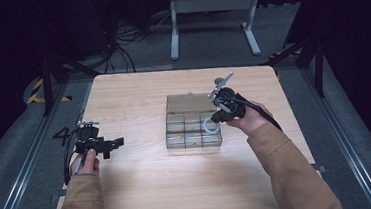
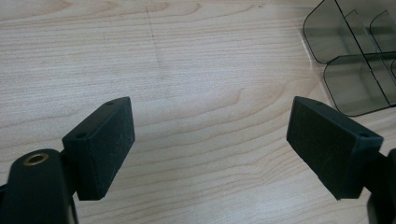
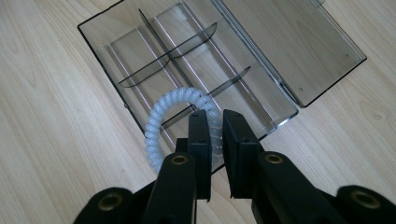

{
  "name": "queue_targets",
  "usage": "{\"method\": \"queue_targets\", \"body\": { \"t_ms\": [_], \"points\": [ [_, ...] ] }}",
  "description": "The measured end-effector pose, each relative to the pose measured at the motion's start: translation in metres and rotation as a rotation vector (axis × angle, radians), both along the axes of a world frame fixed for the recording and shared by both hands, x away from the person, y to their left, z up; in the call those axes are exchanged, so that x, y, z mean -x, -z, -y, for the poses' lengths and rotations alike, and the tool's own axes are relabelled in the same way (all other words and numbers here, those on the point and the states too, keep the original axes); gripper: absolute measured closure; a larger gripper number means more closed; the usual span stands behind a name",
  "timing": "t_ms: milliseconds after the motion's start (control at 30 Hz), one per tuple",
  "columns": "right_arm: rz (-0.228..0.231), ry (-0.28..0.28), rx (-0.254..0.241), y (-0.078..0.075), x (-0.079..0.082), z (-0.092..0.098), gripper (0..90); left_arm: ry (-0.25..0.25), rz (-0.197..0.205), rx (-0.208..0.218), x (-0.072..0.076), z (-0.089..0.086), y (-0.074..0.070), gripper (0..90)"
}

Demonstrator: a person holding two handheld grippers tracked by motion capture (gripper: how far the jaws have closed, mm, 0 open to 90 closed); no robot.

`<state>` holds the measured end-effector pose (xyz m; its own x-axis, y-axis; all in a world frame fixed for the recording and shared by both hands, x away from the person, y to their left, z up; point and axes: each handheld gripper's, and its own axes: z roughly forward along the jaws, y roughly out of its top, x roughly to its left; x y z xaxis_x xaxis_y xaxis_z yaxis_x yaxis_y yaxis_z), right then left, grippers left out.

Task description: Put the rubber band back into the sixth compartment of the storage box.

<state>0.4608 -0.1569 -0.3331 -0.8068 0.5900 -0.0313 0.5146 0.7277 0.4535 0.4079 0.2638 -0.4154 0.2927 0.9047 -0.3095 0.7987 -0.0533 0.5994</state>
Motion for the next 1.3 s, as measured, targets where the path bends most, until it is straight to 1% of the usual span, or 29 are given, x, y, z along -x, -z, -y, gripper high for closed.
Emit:
{"method": "queue_targets", "body": {
  "t_ms": [233, 467, 600, 867, 1300],
  "points": [
    [-0.003, 0.008, 0.020, 0.006, -0.004, -0.004, 82.5, -0.001, 0.000, 0.002, 0.000, 0.000, 0.000, 15.9],
    [-0.003, 0.020, 0.042, 0.017, -0.007, -0.008, 82.5, 0.002, 0.001, 0.001, 0.000, 0.000, 0.000, 15.9],
    [-0.021, 0.030, 0.055, 0.026, -0.010, -0.007, 82.5, 0.001, 0.000, 0.001, 0.000, 0.000, 0.000, 15.9],
    [-0.041, 0.041, 0.068, 0.038, -0.012, -0.007, 82.4, -0.001, -0.001, 0.001, 0.000, 0.000, 0.000, 15.9],
    [-0.058, 0.040, 0.094, 0.049, -0.013, -0.008, 82.4, 0.001, -0.001, 0.001, 0.000, 0.000, 0.000, 15.9]
  ]
}}
